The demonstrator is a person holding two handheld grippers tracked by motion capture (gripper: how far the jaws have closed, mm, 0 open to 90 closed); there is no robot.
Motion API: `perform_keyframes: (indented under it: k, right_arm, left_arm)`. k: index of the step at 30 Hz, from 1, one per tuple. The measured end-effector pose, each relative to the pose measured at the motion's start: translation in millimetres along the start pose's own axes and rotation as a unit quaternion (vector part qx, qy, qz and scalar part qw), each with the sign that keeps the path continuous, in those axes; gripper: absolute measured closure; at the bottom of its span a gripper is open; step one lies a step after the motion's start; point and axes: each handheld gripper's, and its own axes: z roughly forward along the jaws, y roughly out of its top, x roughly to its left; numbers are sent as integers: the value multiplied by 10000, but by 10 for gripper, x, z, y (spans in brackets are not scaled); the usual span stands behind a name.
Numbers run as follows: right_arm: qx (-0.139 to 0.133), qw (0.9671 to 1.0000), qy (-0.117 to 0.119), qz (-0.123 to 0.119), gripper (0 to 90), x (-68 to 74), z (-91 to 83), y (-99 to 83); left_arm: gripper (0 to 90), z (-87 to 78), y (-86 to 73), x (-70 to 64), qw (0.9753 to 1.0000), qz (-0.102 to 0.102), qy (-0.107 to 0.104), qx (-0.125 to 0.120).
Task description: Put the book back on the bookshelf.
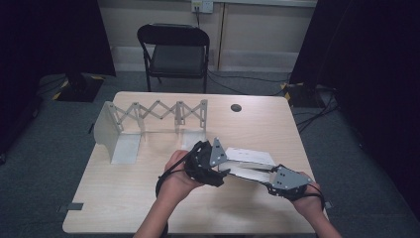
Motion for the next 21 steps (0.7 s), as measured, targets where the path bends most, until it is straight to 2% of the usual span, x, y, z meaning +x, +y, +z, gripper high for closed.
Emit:
perform_keyframes:
  k: [1, 4, 8, 12, 16, 19, 21]
  right_arm:
    - [30, 10000, 33, 10, 614, -15, -3, 13]
    - [86, 9999, 106, 97, 615, -50, -11, 41]
    - [91, 9993, 239, 288, 624, -135, -43, 69]
    - [136, 9980, 434, 434, 637, -224, -89, 115]
    - [172, 9964, 618, 561, 644, -290, -130, 146]
    - [203, 9950, 726, 655, 648, -327, -156, 165]
    - [228, 9943, 771, 695, 652, -346, -166, 177]
  left_arm:
    - [233, 23, -72, -7, 10000, -58, -42, 55]
    - [231, 32, -189, 15, 9991, -362, -163, -131]
    - [201, 82, -379, 30, 9983, -530, -232, -106]
    - [199, 189, -573, 22, 9963, -771, -378, -78]
    - [198, 380, -784, -18, 9930, -1060, -524, 41]
    - [199, 477, -860, -44, 9916, -1151, -580, 139]
    - [199, 537, -897, -71, 9916, -1138, -578, 228]
